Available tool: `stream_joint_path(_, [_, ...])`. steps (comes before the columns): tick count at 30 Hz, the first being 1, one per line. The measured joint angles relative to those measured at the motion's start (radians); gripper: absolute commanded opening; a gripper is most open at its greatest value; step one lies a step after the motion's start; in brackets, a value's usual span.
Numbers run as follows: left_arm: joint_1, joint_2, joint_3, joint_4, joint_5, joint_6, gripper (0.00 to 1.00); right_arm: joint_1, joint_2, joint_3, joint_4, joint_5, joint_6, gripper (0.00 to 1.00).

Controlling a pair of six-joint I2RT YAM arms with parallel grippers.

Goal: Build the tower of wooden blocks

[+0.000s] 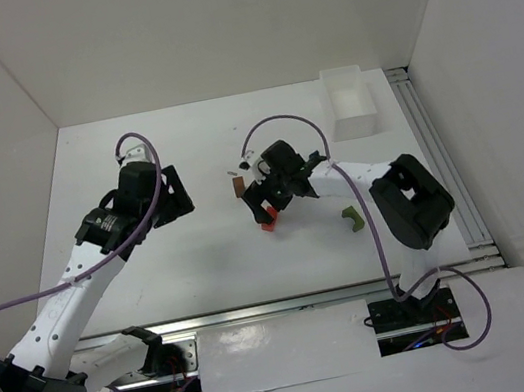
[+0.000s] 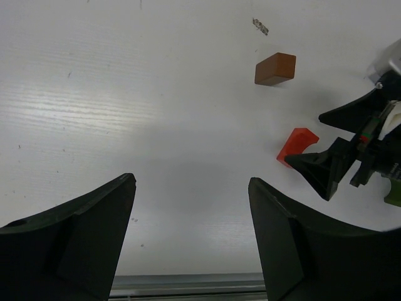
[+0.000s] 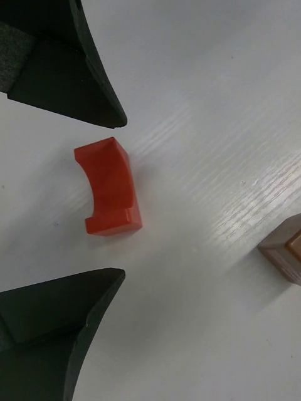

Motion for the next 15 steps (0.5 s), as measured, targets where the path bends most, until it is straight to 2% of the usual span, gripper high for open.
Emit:
stream_joint_path(6, [0.0,-0.013,0.0,0.0,0.004,0.006,0.85,0.0,0.063,0.014,0.005,-0.058,0.001,1.0])
stream_joint_path(15, [0.0,-0.021,0.0,0.002,0.006,0.024,0.85,0.0,0.014,-0.039,0.034,-0.157,0.036,1.0])
